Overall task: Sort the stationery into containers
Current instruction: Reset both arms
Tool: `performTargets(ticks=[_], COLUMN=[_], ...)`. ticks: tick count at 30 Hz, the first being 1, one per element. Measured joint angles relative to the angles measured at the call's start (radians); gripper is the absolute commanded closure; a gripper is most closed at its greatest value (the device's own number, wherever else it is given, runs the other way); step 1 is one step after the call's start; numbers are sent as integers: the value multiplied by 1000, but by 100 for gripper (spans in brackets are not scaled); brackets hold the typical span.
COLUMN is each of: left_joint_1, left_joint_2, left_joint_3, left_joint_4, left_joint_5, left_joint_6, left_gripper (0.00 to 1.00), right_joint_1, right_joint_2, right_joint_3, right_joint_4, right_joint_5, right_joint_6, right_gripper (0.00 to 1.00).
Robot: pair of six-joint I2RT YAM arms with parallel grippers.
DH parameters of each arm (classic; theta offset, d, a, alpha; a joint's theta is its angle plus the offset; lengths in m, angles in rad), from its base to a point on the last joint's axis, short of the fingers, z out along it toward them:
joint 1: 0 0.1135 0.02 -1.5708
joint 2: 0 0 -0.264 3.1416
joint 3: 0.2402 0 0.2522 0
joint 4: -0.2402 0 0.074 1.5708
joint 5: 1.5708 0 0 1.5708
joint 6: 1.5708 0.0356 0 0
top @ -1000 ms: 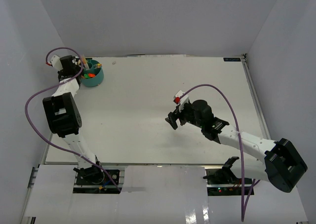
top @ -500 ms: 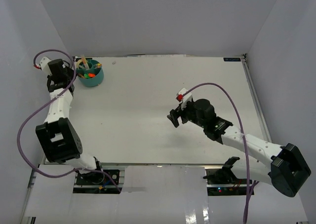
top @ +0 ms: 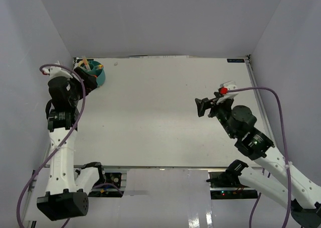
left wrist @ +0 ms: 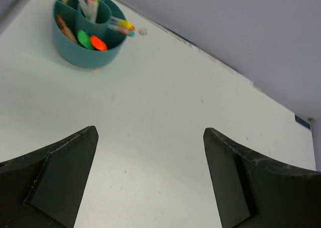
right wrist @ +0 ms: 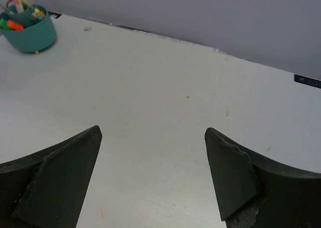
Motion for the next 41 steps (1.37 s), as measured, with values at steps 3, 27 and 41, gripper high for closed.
performTargets(ticks=[3,27,41], left_joint_1=[-72,-143,-143], left_joint_2=[-70,-464,-460], left_joint_3=[2,-171,-233], left_joint_4=[-83,-275,-249], left_joint_5=[40,13,31], left_joint_6=[37,113,94], left_gripper=[2,2,2], right_joint_1=[0,0,0], right_joint_2=[-121,-415,-423], right_joint_3=[0,-135,-148], right_joint_4=[-61,-153,-153], right_joint_5=[68,208,207], right_joint_6=[-3,-80,-80], right_gripper=[10,10,10])
